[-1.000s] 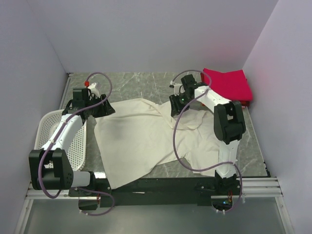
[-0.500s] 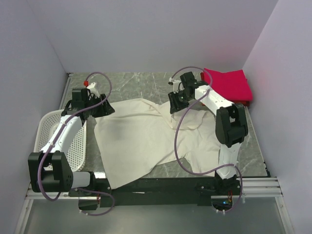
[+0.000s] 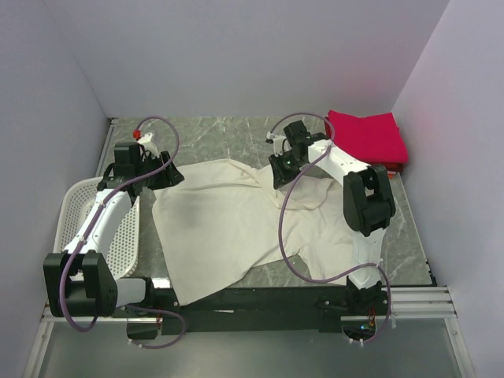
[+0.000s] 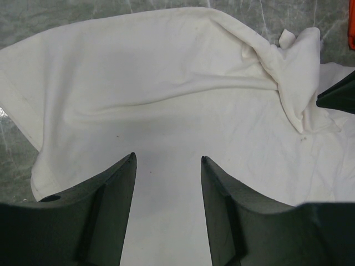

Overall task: Fold and stack the t-shirts
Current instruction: Flatten the tshirt out

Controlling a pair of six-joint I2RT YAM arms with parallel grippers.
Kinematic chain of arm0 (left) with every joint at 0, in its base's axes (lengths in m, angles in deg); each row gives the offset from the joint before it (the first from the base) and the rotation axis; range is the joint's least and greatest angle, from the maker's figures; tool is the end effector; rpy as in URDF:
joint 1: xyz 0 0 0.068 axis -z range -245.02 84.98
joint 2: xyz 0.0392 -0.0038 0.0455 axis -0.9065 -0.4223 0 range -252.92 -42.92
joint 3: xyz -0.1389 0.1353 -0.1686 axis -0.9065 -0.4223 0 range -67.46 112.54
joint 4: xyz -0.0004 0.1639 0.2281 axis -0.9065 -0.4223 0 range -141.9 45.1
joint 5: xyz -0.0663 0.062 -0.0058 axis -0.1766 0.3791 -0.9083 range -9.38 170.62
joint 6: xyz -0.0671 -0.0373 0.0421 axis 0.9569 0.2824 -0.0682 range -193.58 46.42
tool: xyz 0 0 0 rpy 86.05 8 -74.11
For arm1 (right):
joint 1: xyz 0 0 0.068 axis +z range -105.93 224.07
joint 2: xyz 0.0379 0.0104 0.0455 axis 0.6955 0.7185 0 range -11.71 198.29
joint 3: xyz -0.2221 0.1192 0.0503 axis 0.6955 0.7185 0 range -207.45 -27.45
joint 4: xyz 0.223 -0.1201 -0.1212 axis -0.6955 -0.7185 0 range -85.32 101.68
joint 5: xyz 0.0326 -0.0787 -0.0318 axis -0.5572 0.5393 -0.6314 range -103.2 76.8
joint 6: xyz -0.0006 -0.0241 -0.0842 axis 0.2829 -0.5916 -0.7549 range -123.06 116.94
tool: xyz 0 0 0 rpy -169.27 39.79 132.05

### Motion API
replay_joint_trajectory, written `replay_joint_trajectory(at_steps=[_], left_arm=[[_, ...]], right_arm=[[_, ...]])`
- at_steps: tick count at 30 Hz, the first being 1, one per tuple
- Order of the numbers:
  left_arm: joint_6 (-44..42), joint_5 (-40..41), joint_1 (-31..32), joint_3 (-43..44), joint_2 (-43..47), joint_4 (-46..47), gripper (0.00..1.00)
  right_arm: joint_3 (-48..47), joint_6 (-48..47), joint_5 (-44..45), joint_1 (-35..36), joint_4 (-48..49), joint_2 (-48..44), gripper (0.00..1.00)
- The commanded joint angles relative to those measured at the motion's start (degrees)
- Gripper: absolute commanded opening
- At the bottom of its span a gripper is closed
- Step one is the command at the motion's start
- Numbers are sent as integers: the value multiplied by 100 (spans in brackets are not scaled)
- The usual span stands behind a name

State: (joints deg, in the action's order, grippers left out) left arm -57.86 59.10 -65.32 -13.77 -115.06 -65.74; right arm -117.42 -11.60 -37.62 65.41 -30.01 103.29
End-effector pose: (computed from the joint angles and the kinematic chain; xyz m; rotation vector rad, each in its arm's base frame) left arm 0.3283 -0.0267 0.2293 -0.1132 2.2582 -0.5672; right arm 0.4055 0.1928 0.1470 -0.8171 2.5927 0.6464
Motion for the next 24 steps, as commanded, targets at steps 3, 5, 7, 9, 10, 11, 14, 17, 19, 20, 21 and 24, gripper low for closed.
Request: replay_joint_trajectory(at_steps=[3, 5, 7, 9, 10, 11, 14, 17, 19, 20, 21, 24], left_arm=[[-96, -10, -6, 1, 209, 177, 55], [-96, -10, 3, 10, 209, 168, 55], [-96, -2, 3, 1, 218, 186, 55], [-96, -10, 3, 1, 226, 186, 56], [-96, -19, 3, 10, 218, 186, 55], [-96, -10, -6, 10, 226, 186, 55], [-96, -10, 3, 1, 253, 186, 55], [-96, -2, 3, 1, 270, 186, 55], [-96, 7, 3, -17, 288, 194, 55], [-96, 7, 3, -17, 306, 194, 56], [-96, 7, -6, -17, 306, 186, 56], [-96, -1, 3, -25, 314, 194, 56]], right_arm=[[-117, -34, 43, 54, -84, -48, 10], [-99, -52, 34, 54, -50, -135, 3], [-38, -104, 17, 80, 3, -328, 0], [32, -157, 34, 150, 99, -592, 0], [111, -253, 43, 203, 117, -680, 0], [164, -306, 52, 273, 152, -863, 0], [401, -578, 114, 624, 223, -1163, 0], [744, -1017, -35, 1134, 197, -1435, 0], [1121, -1474, 34, 1450, 188, -1585, 0], [1270, -1693, 69, 1782, 162, -1734, 0], [1420, -2052, 165, 1942, 144, -1796, 0], [1965, -2616, 219, 2242, -136, -1876, 26]])
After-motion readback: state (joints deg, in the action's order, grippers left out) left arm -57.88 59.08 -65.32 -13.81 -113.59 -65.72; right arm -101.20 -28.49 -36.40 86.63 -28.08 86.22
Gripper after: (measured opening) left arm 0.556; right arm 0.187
